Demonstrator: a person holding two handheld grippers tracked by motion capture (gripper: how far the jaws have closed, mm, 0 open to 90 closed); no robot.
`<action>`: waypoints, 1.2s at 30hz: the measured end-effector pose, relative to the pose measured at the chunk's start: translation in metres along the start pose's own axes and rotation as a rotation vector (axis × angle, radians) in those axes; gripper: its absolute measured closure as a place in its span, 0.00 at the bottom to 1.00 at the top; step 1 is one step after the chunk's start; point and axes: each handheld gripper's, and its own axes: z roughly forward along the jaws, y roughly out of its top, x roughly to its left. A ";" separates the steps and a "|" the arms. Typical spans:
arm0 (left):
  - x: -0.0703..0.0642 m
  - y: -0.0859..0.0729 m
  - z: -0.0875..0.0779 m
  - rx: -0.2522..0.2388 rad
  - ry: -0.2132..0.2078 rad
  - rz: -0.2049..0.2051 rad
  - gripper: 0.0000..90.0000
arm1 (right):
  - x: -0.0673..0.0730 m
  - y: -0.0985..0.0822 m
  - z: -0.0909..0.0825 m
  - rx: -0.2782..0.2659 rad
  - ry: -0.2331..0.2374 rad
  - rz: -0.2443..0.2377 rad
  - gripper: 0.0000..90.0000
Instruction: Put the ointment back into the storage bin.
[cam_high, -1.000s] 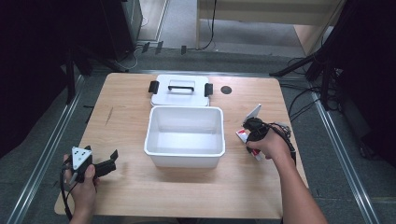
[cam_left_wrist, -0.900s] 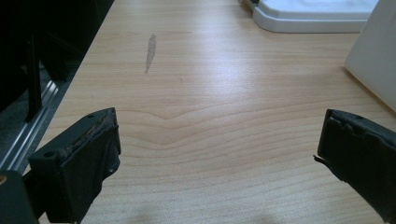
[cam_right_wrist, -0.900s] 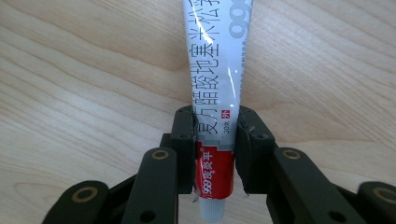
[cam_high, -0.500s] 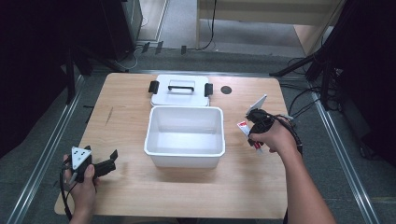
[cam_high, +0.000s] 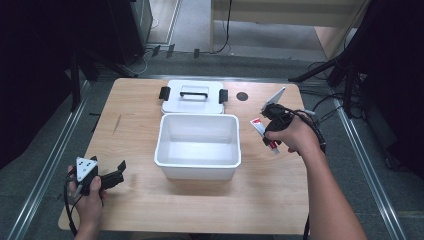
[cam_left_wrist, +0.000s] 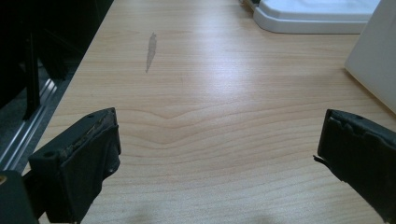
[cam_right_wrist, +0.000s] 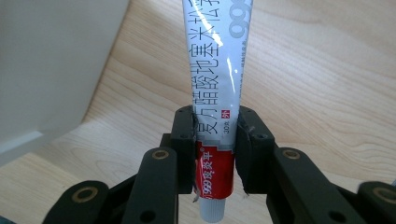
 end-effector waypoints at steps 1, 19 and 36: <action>0.000 0.000 0.000 0.000 0.000 -0.001 0.00 | 0.001 0.002 -0.004 -0.005 0.000 -0.007 0.80; 0.000 0.000 0.001 -0.001 0.001 -0.004 0.00 | 0.028 0.033 -0.049 -0.057 0.006 -0.077 0.80; 0.000 0.000 0.001 0.000 0.000 -0.004 0.00 | 0.063 0.048 -0.066 -0.094 0.049 -0.179 0.80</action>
